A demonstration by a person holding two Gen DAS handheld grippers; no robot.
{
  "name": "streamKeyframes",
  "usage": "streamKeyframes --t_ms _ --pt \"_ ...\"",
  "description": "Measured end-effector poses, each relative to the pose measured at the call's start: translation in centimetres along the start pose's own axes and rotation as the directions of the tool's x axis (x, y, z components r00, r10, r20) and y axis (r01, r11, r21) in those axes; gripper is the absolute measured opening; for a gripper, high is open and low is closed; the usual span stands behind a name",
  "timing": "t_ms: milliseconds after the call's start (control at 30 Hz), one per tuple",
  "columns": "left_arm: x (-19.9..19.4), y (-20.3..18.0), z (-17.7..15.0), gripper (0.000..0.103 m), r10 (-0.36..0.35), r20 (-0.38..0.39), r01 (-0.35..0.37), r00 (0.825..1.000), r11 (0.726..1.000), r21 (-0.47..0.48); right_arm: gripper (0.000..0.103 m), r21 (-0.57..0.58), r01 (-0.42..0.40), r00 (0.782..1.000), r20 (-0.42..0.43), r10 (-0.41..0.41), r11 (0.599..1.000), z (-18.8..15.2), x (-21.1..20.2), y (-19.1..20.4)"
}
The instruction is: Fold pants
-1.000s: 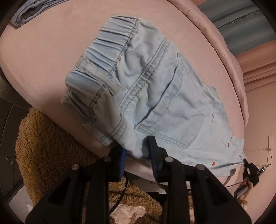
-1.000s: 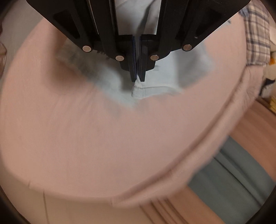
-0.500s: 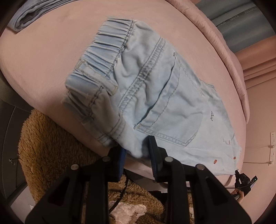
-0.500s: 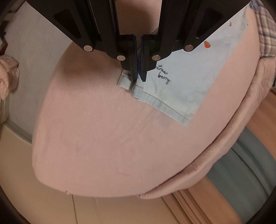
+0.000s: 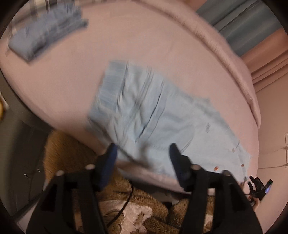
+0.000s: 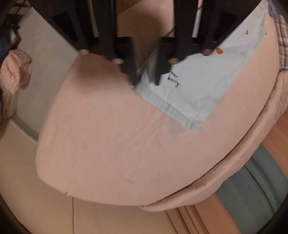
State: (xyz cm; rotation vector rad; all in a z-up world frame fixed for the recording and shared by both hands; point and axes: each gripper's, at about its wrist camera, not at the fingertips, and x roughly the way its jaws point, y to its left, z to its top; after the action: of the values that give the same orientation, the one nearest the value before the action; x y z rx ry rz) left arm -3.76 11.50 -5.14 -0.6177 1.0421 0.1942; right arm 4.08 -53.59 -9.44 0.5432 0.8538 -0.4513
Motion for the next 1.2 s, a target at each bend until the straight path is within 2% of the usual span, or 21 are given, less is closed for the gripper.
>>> streamKeyframes --t_ms 67,133,267,333,400,433,500,567,667,733,767,800,867,933,1000,1200 --pt "-1.7 -0.8 0.7 0.067 -0.001 0.063 0.000 0.998 1.000 0.023 0.052 -0.024 -0.017 0.999 0.043 0.018 1.000 0.8 -0.8 0.3" --pt "-2.6 -2.2 1.7 0.069 -0.033 0.106 0.026 0.994 0.997 0.071 0.052 -0.052 -0.047 0.998 0.049 0.050 0.998 1.8 -0.7 1.3" --pt "-0.5 -6.6 4.2 0.067 -0.117 0.101 0.096 0.988 0.976 0.195 0.052 -0.102 -0.095 0.995 0.021 0.098 0.990 4.1 1.1 4.0" --pt "1.8 -8.5 5.3 0.066 -0.163 0.062 0.144 0.985 0.961 0.238 0.052 -0.108 -0.132 0.991 -0.010 0.132 0.985 5.0 2.5 5.0" --pt "4.8 -10.5 6.5 0.048 -0.188 -0.003 0.182 0.982 0.950 0.254 0.052 -0.092 -0.165 0.985 -0.055 0.161 0.982 5.7 4.0 5.6" --pt "7.0 -11.7 7.1 0.044 -0.201 -0.052 0.207 0.978 0.943 0.259 0.052 -0.090 -0.175 0.983 -0.073 0.169 0.980 6.0 4.7 6.0" --pt "10.2 -13.0 7.5 0.028 -0.205 -0.115 0.228 0.972 0.938 0.260 0.052 -0.109 -0.152 0.986 -0.092 0.143 0.982 6.6 6.1 6.9" --pt "13.2 -14.3 7.6 0.022 -0.188 -0.162 0.228 0.969 0.933 0.280 0.052 -0.136 -0.107 0.990 -0.107 0.093 0.985 6.3 6.9 7.3" --pt "16.2 -15.7 7.4 0.019 -0.158 -0.187 0.210 0.969 0.929 0.305 0.052 -0.148 -0.119 0.983 -0.153 0.096 0.982 6.0 8.3 7.6" --pt "17.4 -15.9 7.5 0.018 -0.135 -0.188 0.189 0.973 0.933 0.307 0.041 -0.169 -0.127 0.984 -0.149 0.102 0.977 5.6 8.3 7.8" --pt "18.0 -15.8 7.7 0.017 -0.128 -0.180 0.178 0.975 0.937 0.301 0.023 -0.187 -0.127 0.985 -0.142 0.101 0.974 5.4 8.2 7.9" --pt "18.2 -15.6 8.0 0.016 -0.129 -0.169 0.175 0.977 0.940 0.294 0.016 -0.187 -0.127 0.986 -0.132 0.103 0.974 5.3 7.9 7.9" --pt "18.9 -15.9 8.5 0.014 -0.129 -0.147 0.167 0.981 0.945 0.283 0.010 -0.187 -0.120 0.991 -0.077 0.108 0.975 5.9 7.2 8.2" --pt "19.3 -15.7 8.6 0.013 -0.123 -0.148 0.160 0.981 0.948 0.274 0.007 -0.163 -0.140 0.990 -0.011 0.140 0.977 6.2 5.7 8.0" --pt "19.4 -16.4 8.5 0.014 -0.117 -0.133 0.151 0.984 0.946 0.287 0.007 -0.139 -0.158 0.987 0.002 0.160 0.978 6.6 5.3 7.9" --pt "20.4 -16.8 8.7 0.013 -0.104 -0.117 0.134 0.988 0.949 0.286 0.006 -0.117 -0.100 0.994 -0.064 0.093 0.988 5.3 9.5 7.8"
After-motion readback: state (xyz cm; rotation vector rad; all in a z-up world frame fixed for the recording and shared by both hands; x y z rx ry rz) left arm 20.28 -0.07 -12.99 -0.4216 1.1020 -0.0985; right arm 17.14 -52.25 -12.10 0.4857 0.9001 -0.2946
